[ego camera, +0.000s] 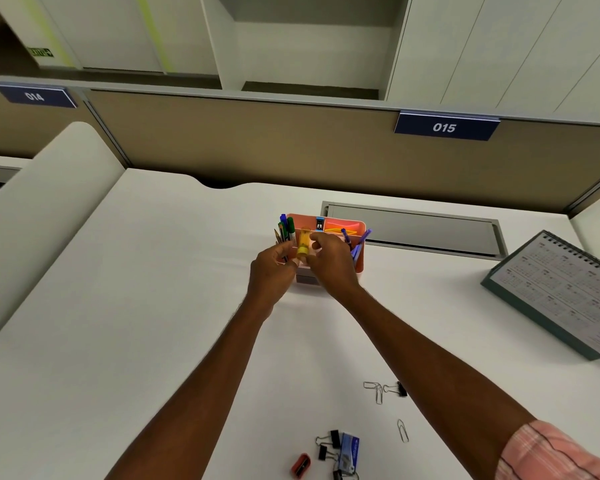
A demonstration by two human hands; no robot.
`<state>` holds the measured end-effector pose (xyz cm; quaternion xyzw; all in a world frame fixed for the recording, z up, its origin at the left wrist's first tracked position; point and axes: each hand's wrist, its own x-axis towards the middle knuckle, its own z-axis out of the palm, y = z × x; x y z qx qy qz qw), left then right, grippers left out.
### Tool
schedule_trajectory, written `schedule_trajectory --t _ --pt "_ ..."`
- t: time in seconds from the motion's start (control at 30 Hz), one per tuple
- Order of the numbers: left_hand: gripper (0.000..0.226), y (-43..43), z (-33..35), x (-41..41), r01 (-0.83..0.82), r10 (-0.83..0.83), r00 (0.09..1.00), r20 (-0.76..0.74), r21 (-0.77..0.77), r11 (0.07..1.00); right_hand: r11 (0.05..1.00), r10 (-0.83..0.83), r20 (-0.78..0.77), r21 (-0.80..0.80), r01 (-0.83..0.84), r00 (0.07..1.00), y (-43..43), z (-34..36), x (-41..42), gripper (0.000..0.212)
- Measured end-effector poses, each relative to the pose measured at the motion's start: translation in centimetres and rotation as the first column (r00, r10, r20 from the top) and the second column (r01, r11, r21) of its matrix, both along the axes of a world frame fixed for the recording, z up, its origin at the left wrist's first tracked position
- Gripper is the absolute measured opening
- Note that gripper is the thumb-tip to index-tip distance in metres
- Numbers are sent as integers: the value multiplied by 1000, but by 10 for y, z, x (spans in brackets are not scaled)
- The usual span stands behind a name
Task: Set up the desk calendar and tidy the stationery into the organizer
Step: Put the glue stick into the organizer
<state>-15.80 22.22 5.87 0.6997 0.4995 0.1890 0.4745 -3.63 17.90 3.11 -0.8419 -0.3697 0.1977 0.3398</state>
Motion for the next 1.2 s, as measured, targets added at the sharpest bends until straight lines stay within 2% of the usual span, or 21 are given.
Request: schedule_trajectory --t 0.17,0.27,0.37,0.47,0.57,0.67,0.83,1.0,1.1,1.2 --pt "42 -2 2 3 39 -39 999 1 -11 999 993 46 100 -111 -35 994 5 2 3 33" --pt "43 -4 2 5 41 -41 999 6 -11 999 967 97 101 -244 -69 990 8 4 9 36" --pt "43 -5 2 5 39 -39 999 6 -1 999 977 79 130 -206 -51 988 8 2 8 33" --pt "43 -4 3 5 30 -30 999 13 3 1000 965 121 131 -247 -86 984 6 2 10 32" --pt "43 -4 3 5 30 -30 999 15 7 1000 978 125 102 -179 -106 987 8 2 13 25" --pt "43 -4 1 5 26 -27 999 20 12 1000 975 102 122 -211 -75 987 3 0 10 34" --pt "45 -6 2 5 -7 5 999 47 34 999 996 14 93 -84 -6 996 -4 -3 6 39" --pt "42 -28 8 -5 -61 54 991 118 61 996 989 -23 16 146 21 1000 -33 6 -3 40" --pt "38 -51 5 -19 6 -9 992 129 24 1000 986 21 44 165 -28 999 -62 13 -7 33" --pt "36 -79 -10 -40 141 -139 989 45 -34 989 985 86 14 148 -87 996 -103 12 -16 28"
